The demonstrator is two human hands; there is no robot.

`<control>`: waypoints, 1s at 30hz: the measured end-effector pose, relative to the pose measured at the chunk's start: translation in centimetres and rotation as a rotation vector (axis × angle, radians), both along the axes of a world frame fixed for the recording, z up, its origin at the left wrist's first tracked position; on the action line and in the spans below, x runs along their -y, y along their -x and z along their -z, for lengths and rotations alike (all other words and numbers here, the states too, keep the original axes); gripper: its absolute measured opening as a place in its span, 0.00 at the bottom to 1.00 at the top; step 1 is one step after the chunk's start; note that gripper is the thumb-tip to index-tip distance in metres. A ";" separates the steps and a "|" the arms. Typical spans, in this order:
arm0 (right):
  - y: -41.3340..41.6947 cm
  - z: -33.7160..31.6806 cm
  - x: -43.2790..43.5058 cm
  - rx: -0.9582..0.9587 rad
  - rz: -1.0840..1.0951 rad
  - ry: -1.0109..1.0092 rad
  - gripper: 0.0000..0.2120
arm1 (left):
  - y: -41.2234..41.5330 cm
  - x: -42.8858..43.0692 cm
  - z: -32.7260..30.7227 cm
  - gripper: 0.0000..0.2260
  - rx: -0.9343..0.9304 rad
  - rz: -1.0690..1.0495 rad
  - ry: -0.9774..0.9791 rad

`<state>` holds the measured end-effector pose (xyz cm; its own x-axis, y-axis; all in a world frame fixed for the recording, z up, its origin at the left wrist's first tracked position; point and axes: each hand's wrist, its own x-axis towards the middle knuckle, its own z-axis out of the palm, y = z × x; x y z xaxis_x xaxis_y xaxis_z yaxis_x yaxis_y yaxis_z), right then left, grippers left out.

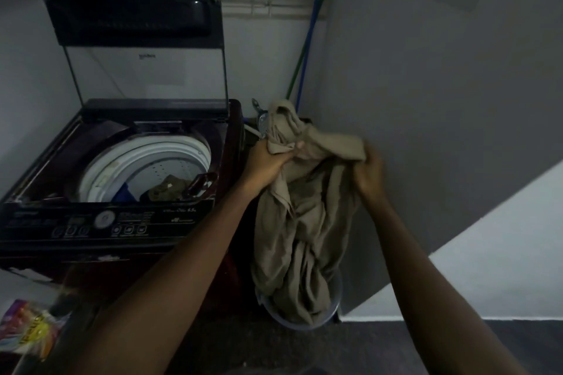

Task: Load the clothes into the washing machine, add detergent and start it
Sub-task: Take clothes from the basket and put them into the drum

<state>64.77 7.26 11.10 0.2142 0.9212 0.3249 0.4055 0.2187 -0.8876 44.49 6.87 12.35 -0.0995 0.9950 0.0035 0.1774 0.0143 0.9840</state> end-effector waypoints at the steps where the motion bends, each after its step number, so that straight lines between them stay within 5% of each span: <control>1: 0.2 -0.3 -0.2 -0.043 0.138 -0.014 0.18 | 0.3 -0.1 0.3 0.25 0.006 0.002 0.008; 3: 1.0 -0.8 -0.1 -0.034 0.131 0.012 0.16 | 0.7 -0.4 0.8 0.26 -0.039 0.030 0.045; 6: 0.2 0.2 -0.6 0.261 -0.154 0.289 0.16 | 1.6 -0.6 2.4 0.19 -0.205 0.096 0.150; 9: -0.3 -1.2 -1.1 0.063 0.117 0.148 0.17 | 1.6 0.2 3.7 0.12 -0.118 0.096 0.159; 12: 1.0 -1.6 -0.7 0.131 -0.057 0.181 0.13 | 0.7 0.2 3.2 0.01 -0.026 0.100 0.139; 16: 3.4 -2.5 -0.8 0.150 -0.317 0.211 0.15 | -0.8 0.1 3.0 0.29 -0.080 0.317 0.178; 18: 4.4 -3.7 -0.8 0.148 -0.420 0.207 0.17 | -0.9 0.1 3.3 0.37 -0.161 0.192 0.252; 23: 2.4 -4.9 0.2 -0.044 -0.679 0.353 0.21 | -0.6 -1.2 1.9 0.29 -0.126 -0.118 0.194; 27: 0.5 -1.0 1.9 -0.123 -0.361 0.299 0.26 | -1.8 -1.9 -1.4 0.26 -0.054 -0.131 -0.035; 30: 1.0 1.5 3.1 -0.187 -0.416 0.429 0.32 | -2.9 -2.4 -2.5 0.21 0.055 -0.166 -0.027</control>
